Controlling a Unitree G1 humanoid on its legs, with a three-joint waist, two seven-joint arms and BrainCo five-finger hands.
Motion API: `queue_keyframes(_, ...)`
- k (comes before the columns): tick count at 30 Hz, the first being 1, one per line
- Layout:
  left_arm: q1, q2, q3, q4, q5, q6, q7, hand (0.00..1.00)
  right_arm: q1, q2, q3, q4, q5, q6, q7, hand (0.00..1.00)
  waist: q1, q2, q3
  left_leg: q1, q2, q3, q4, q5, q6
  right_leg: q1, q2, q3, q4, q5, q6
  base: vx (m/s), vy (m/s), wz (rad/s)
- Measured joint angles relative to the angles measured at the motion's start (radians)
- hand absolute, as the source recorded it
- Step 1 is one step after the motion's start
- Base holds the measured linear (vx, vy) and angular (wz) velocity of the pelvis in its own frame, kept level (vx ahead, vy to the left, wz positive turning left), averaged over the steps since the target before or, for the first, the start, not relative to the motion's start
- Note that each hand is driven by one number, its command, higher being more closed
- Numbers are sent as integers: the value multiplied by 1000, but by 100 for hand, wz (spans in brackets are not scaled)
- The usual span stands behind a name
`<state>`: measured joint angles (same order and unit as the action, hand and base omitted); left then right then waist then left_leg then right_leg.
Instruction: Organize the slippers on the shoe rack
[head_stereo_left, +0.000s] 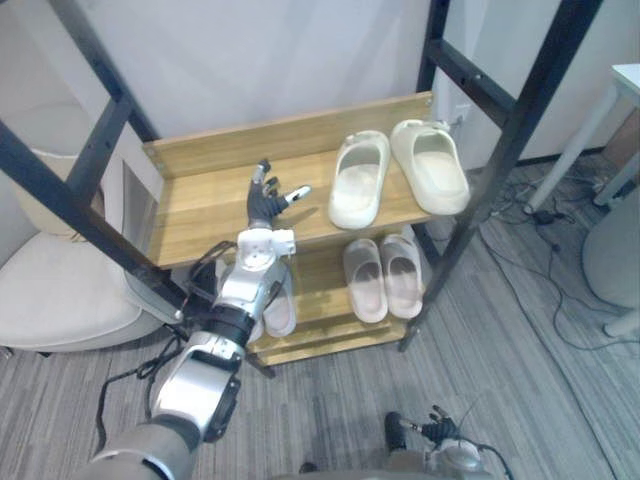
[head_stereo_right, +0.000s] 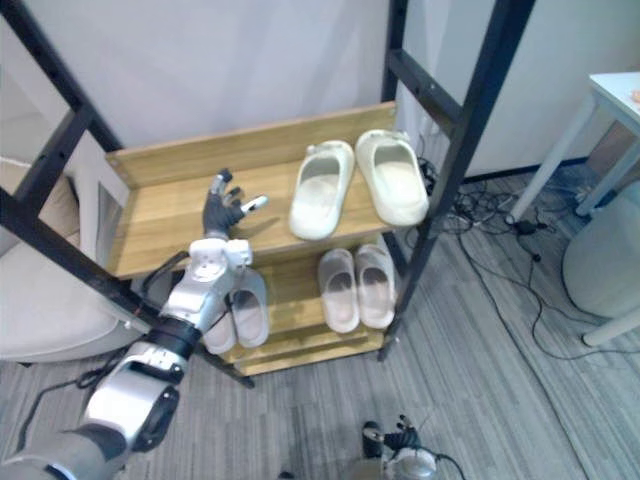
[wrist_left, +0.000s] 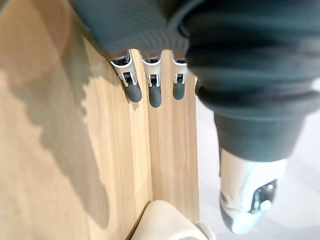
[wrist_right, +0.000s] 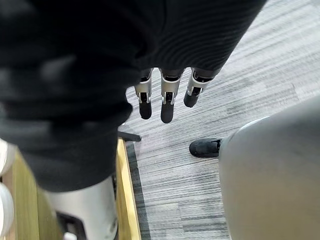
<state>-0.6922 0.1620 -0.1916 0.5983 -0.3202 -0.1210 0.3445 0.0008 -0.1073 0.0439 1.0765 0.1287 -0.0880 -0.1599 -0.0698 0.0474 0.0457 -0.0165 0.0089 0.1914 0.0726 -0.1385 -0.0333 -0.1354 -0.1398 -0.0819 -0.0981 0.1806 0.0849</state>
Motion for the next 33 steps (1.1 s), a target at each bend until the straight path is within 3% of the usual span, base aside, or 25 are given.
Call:
queue_keyframes(6, 65, -26, -43, -85, -18, -4, -23, 0, 1, 2, 0, 3, 0, 0, -9, 0, 8, -6, -2, 8, 2, -21, -1, 1, 0, 20, 0, -22, 0, -4, 2, 8, -19, 11)
queue_keyframes(12, 133, -35, -165, -183, -37, -8, -67, 0, 0, 19, 2, 3, 1, 0, -11, 0, 13, -30, -12, 14, 2, -38, -3, 2, -1, 35, -3, -39, 0, -12, 4, -2, -14, 8)
queue_keyframes(20, 136, -87, -239, -183, -57, -27, -110, 0, -3, 19, 17, 3, 31, 0, -17, 0, 14, -39, -17, 17, 2, -50, -6, 2, 0, 42, -4, -55, 0, -18, 6, 6, -11, 5)
queue_keyframes(33, 53, -134, -305, -49, -75, -46, -104, 0, -2, 27, 20, 8, 31, 0, -19, 0, 12, -59, -25, 32, 0, -38, -14, 2, -1, 47, -6, -42, 0, -21, 8, -6, -8, -2)
